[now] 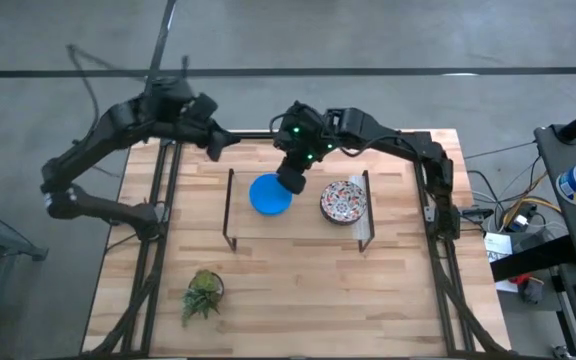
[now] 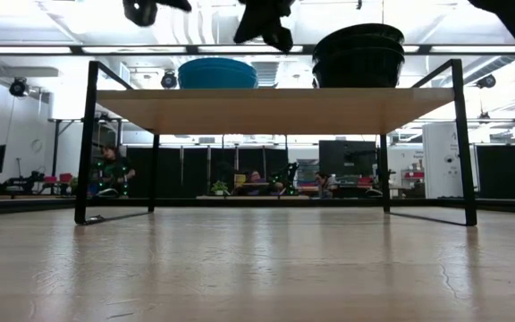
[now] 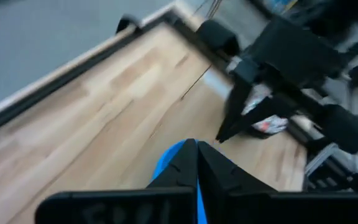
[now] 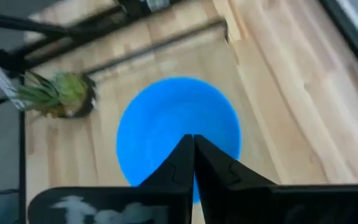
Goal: Pick & Place Mini bowls
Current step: Return to Home Position
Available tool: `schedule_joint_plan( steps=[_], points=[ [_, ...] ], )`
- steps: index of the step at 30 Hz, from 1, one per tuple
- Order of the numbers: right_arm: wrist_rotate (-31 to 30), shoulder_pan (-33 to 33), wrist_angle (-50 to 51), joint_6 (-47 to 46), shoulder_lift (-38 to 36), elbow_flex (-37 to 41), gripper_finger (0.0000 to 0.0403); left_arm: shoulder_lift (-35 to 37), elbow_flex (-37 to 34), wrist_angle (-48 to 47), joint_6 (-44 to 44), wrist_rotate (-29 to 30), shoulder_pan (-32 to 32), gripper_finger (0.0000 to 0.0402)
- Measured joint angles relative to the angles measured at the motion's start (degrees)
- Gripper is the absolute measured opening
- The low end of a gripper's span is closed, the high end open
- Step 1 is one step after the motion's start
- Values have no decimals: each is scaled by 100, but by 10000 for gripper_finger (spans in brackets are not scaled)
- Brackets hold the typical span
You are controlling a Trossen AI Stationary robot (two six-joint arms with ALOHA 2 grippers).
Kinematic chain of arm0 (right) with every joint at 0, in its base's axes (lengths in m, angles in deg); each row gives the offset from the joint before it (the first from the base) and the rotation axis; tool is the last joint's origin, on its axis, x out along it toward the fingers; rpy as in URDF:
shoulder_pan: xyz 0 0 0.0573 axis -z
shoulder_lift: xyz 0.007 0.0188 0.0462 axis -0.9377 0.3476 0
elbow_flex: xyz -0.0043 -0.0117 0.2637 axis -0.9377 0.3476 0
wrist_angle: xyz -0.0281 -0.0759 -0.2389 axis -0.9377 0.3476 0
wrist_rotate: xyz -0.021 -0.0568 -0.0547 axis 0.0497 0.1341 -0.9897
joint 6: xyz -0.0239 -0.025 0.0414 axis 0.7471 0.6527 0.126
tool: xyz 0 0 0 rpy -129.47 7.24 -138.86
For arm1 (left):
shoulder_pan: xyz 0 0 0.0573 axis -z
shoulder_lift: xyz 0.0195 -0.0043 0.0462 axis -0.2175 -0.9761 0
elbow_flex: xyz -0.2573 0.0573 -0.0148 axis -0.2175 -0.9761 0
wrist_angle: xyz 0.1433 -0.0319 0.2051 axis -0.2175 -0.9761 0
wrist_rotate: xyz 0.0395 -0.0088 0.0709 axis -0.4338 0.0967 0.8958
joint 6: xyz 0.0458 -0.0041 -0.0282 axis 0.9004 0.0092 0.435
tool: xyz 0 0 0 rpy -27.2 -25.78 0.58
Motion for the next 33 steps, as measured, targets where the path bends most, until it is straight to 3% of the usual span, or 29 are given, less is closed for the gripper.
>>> schedule_joint_plan(
  steps=[7, 15, 20, 26, 33],
  points=[
    [49, -97, -1408, 402, -613, 725, 8, 1445, -1536, 1891, -84, -58, 186, 0],
    [-254, -411, -3716, 375, -2256, 3419, 8, 2946, -3369, 3802, -852, -368, 211, 0],
    [-909, -506, -3949, -487, -3224, 4783, 8, 3545, -4114, 3798, -171, -228, 209, 0],
    [-977, -444, -3439, -281, -4271, 5951, 8, 4076, -4951, 3569, -1, -308, 209, 0],
    [-1026, -497, -4817, -153, -5656, 7412, 8, 4547, -5592, 4089, 154, -305, 209, 0]
  ],
)
